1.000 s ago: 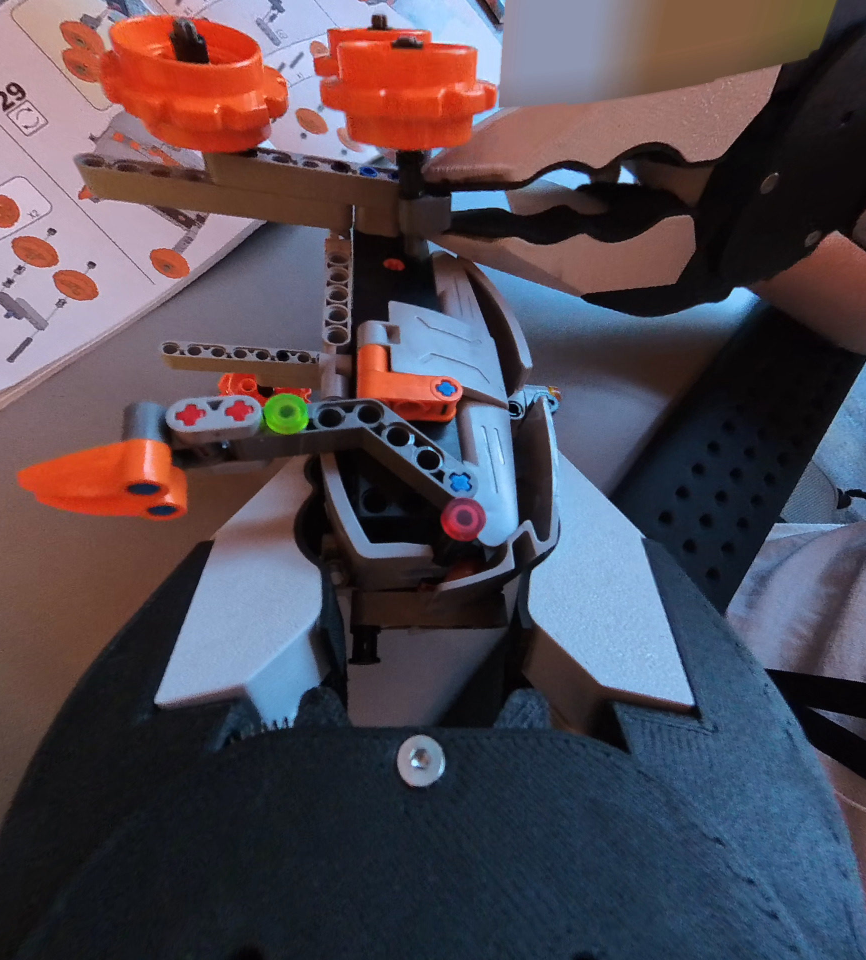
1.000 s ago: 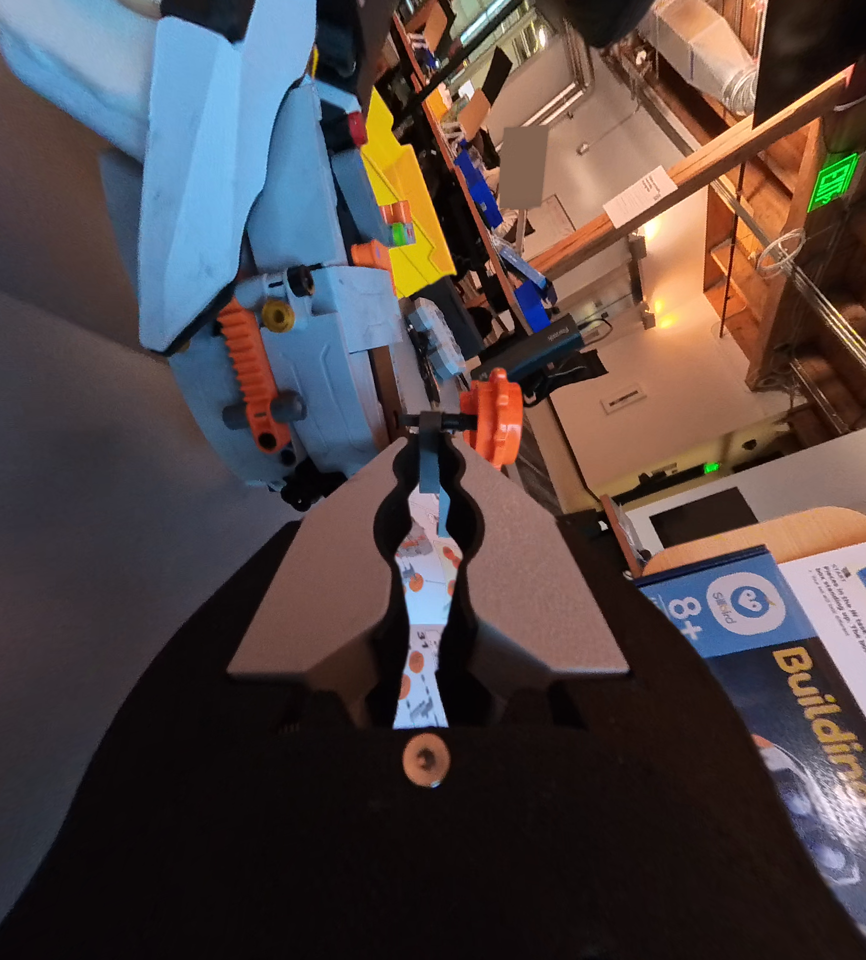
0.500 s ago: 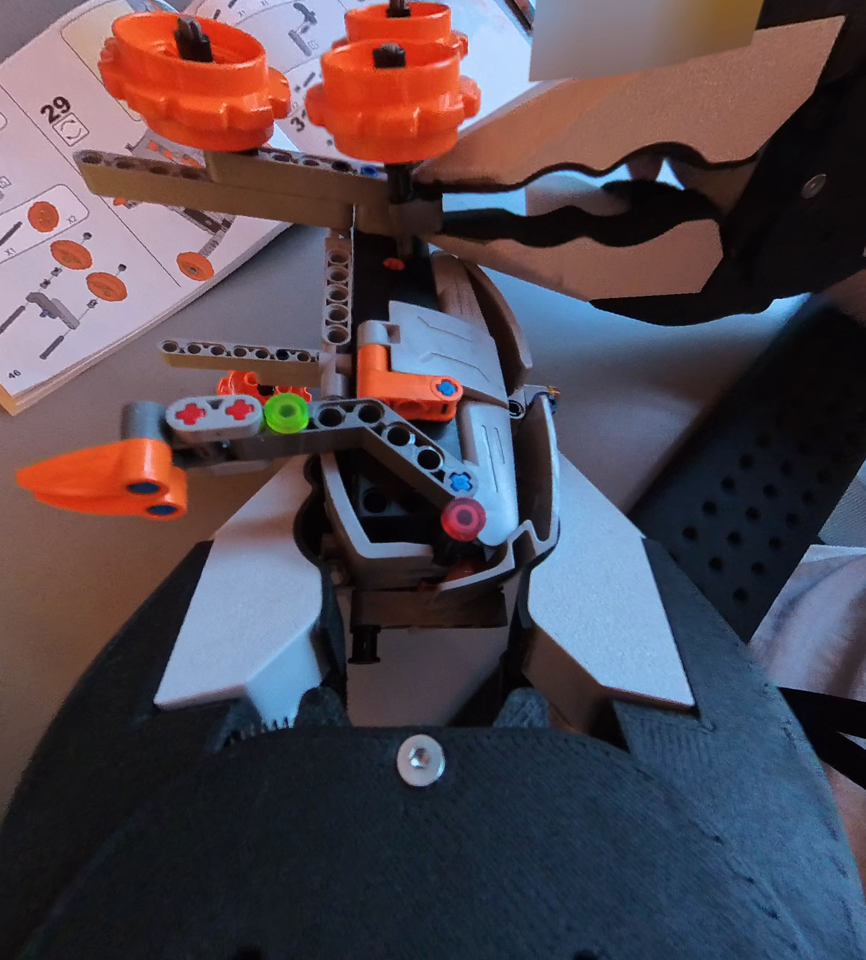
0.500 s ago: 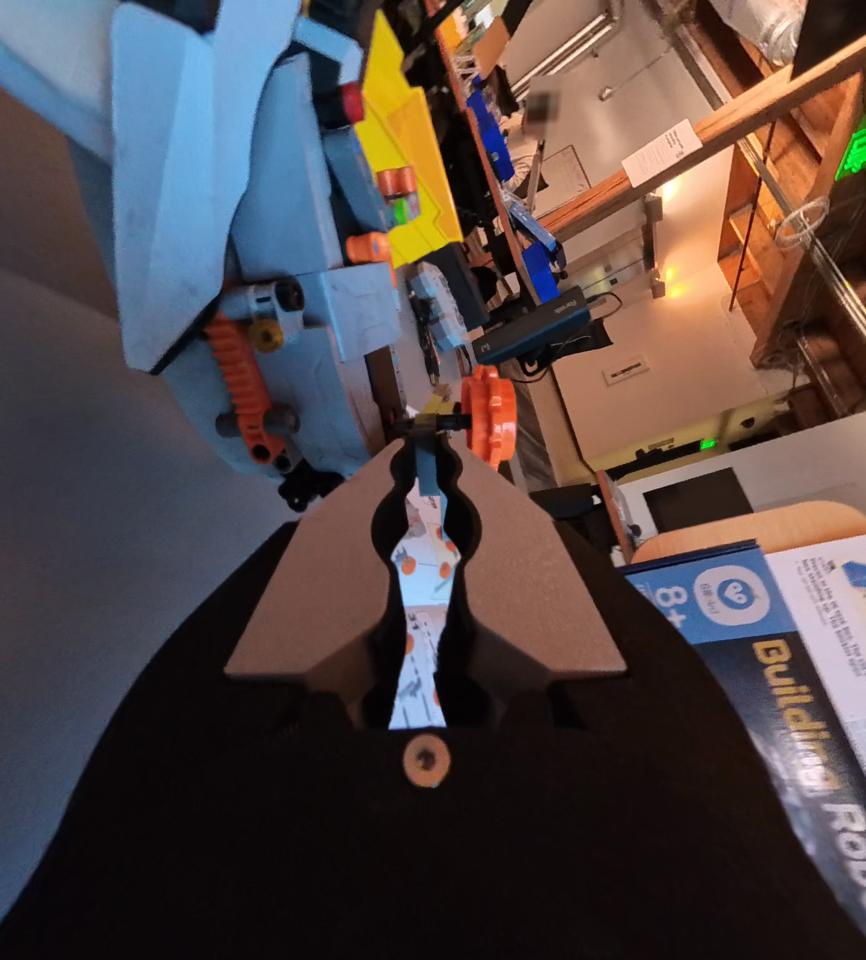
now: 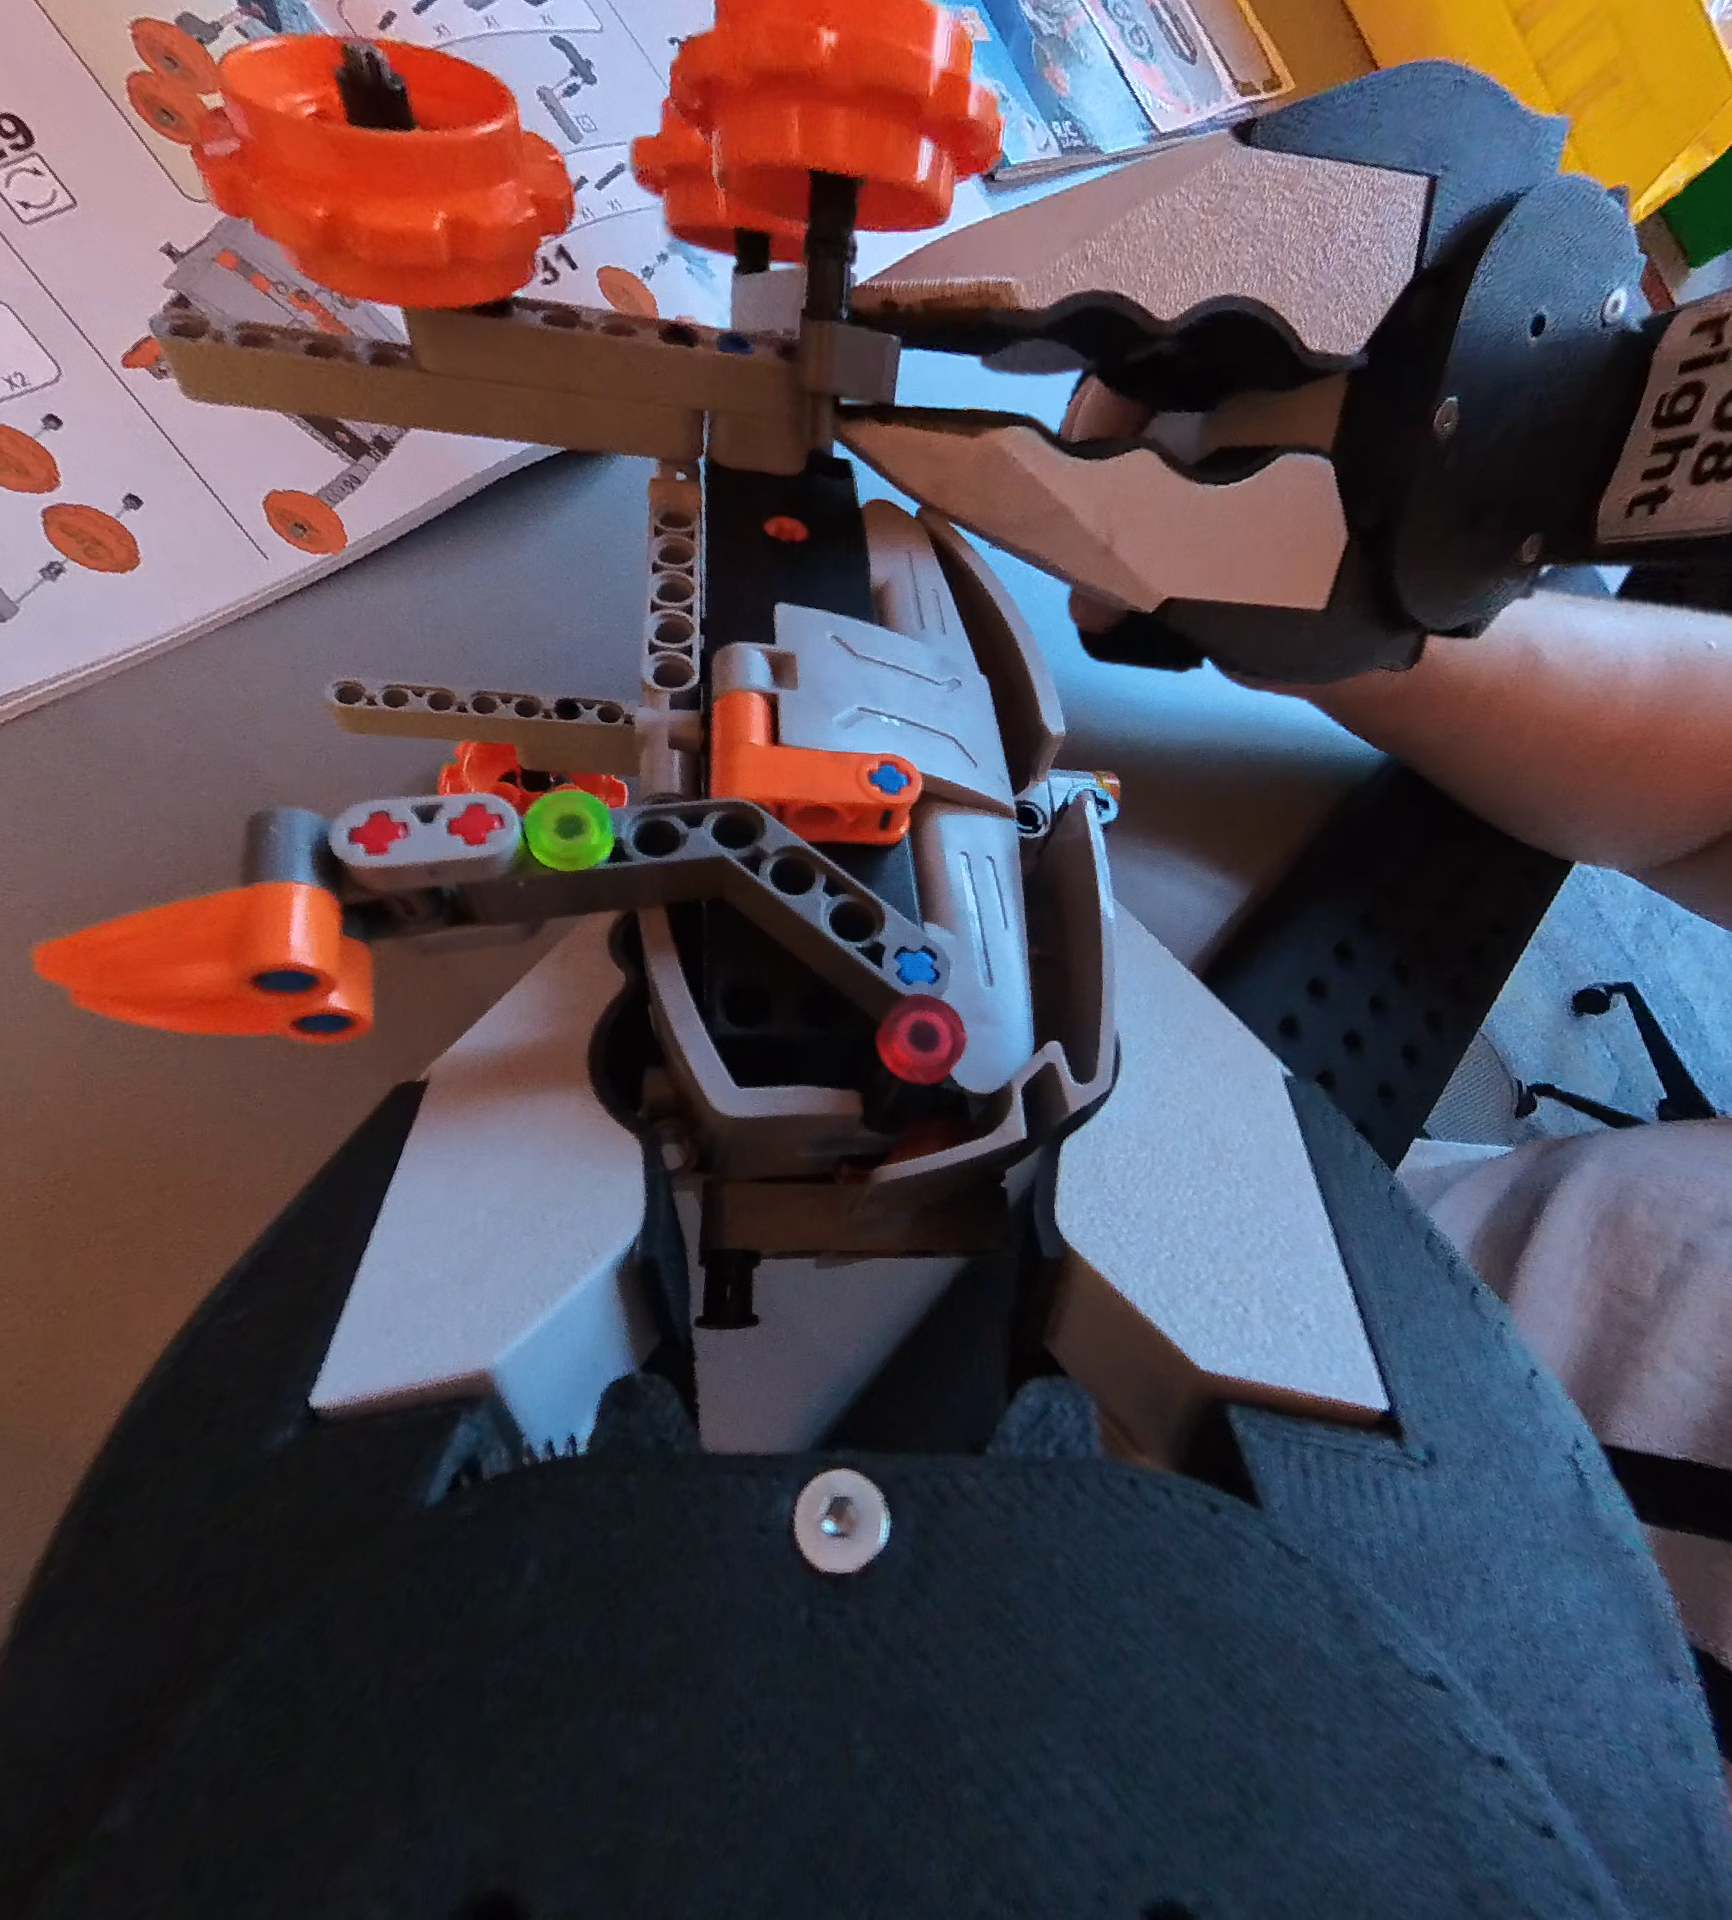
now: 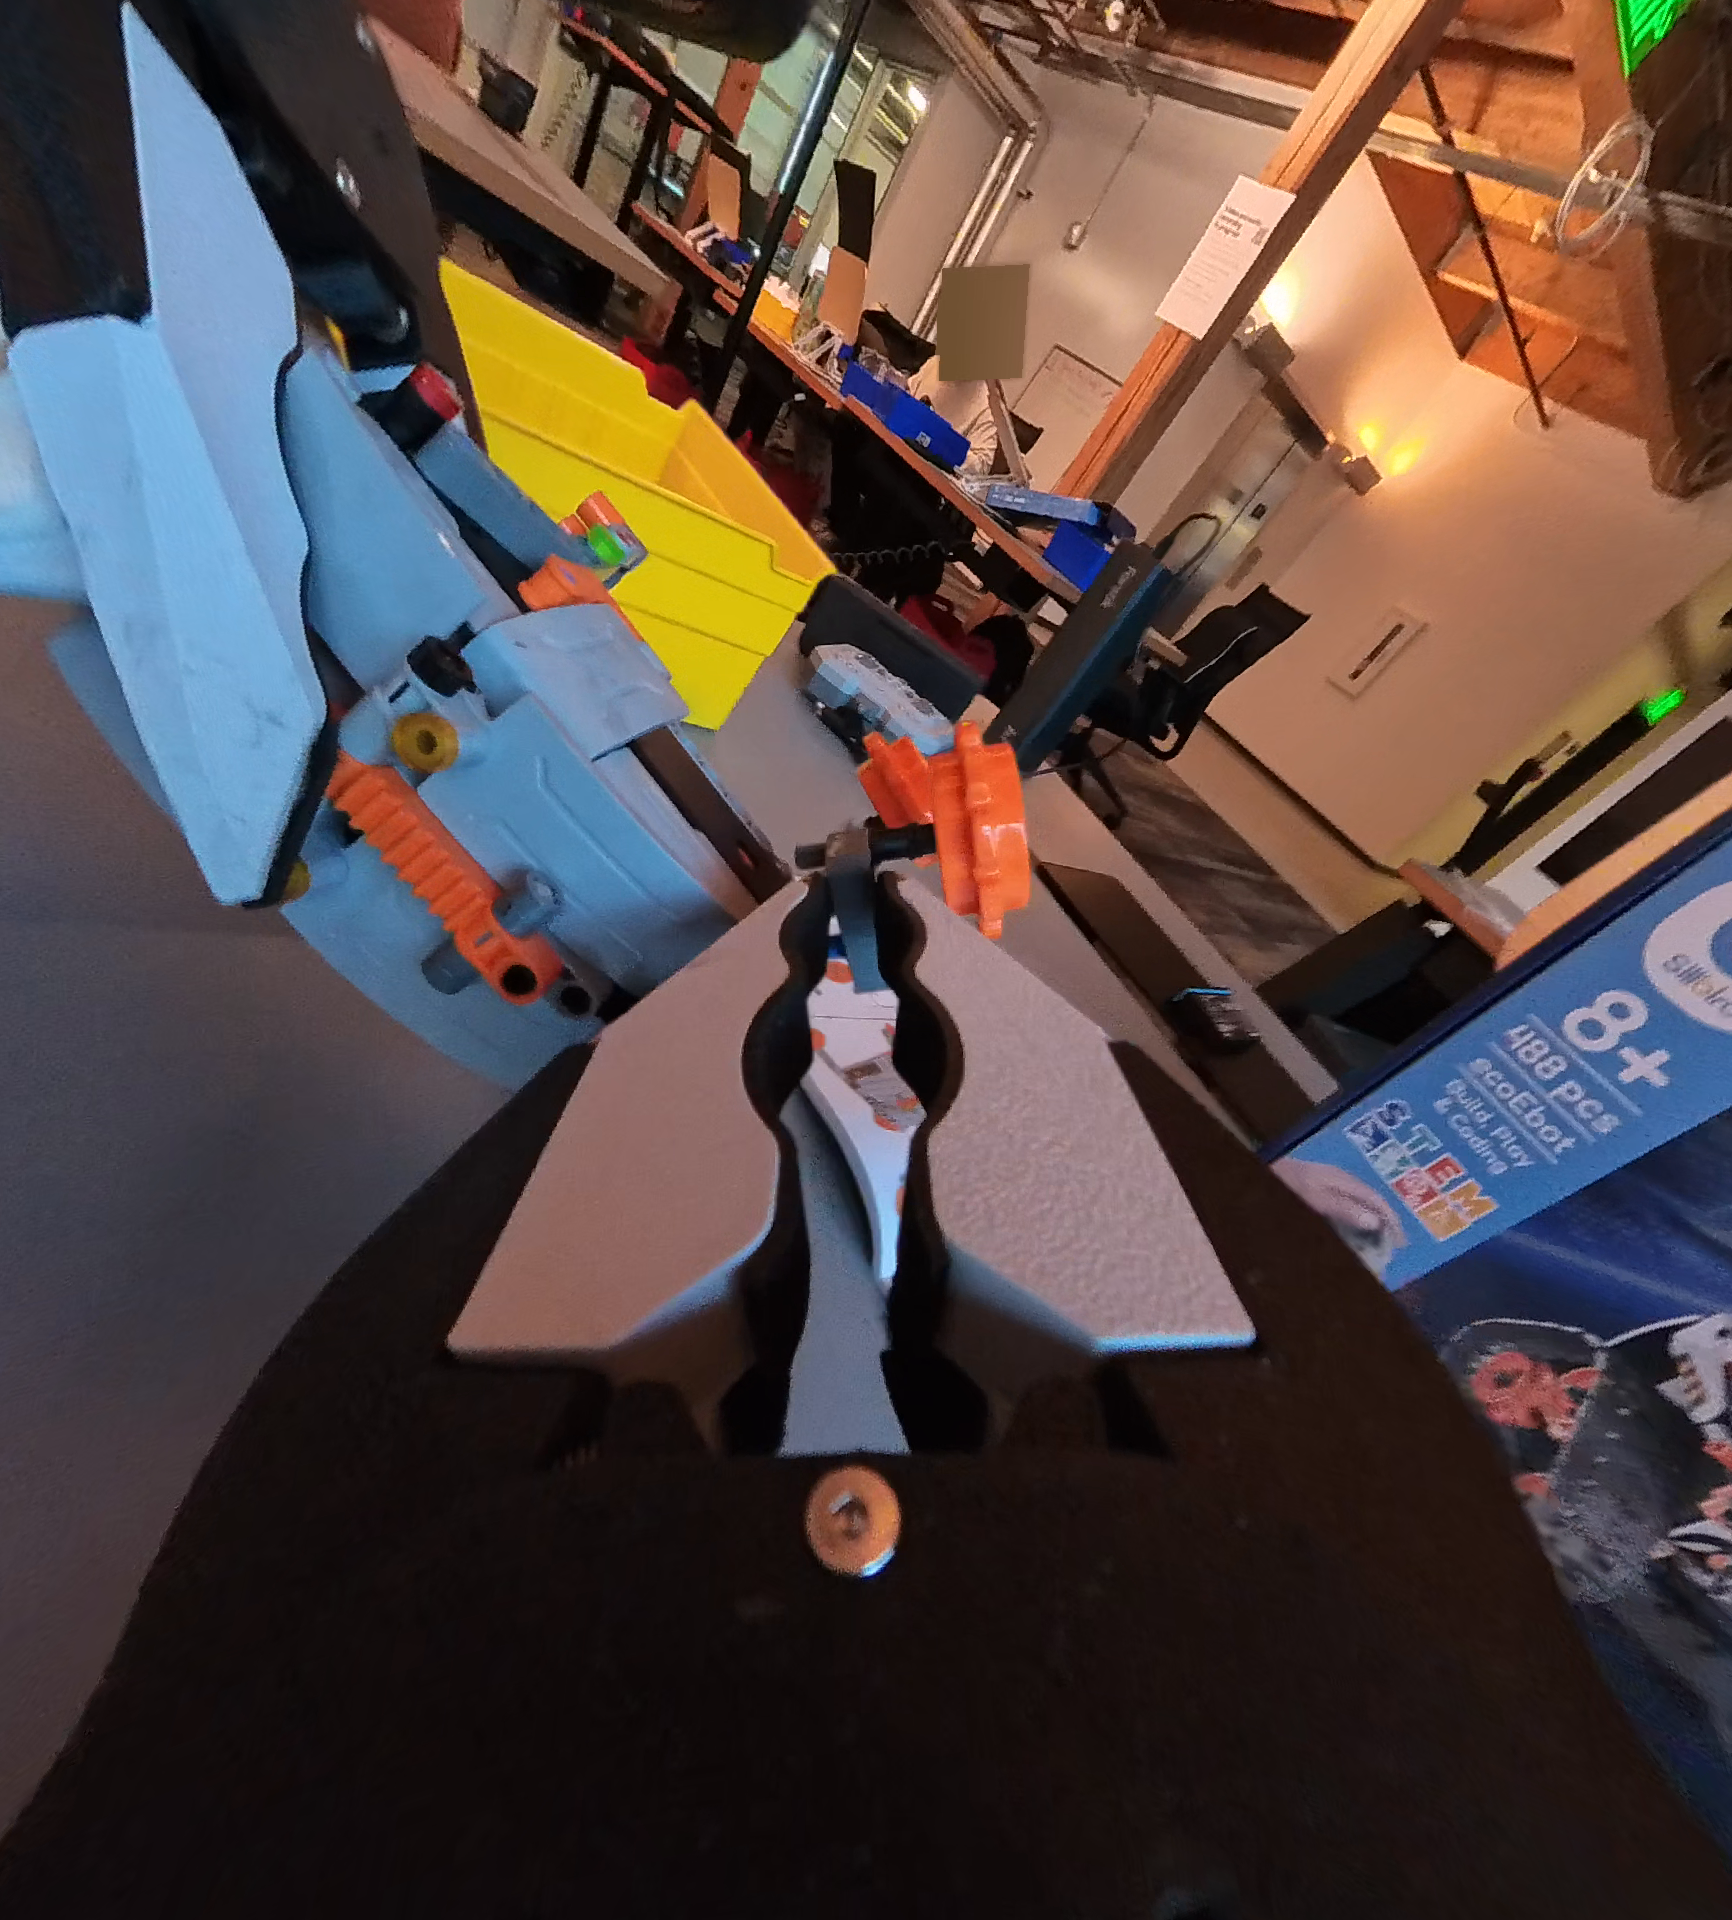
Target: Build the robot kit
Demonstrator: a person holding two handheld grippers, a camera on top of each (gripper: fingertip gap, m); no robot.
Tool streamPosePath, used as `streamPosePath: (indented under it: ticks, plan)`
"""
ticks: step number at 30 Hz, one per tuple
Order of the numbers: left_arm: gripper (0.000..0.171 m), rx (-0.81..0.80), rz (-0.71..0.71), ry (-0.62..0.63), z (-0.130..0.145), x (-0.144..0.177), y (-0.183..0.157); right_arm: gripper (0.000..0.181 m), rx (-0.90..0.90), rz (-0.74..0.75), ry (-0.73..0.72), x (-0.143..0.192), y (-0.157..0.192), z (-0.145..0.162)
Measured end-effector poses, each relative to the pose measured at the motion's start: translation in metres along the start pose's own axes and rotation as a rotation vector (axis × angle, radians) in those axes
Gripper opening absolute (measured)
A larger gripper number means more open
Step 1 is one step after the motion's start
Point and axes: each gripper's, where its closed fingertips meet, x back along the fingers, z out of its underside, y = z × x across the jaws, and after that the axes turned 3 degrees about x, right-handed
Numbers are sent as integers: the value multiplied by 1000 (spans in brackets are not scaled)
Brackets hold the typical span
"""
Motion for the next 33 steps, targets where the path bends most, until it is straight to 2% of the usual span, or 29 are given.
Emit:
streamPosePath:
  ticks: [5,13,16,19,33]
  plan:
    - [77,7,-21,-30,-3,-4,-1,8,-133,5,-57,6,-7,-6]
    - [77,-23,-76,-82,-1,-11,-5,8,-129,69,-73,8,-12,-10]
    - [77,-30,-98,-99,0,-14,-5,8,-187,79,-66,13,-16,-4]
    - [77,-43,-119,-99,-1,-16,-4,8,-131,63,-44,12,-8,-2]
    - [77,-65,-148,-98,-1,-18,-2,8,-162,68,-24,9,-7,6]
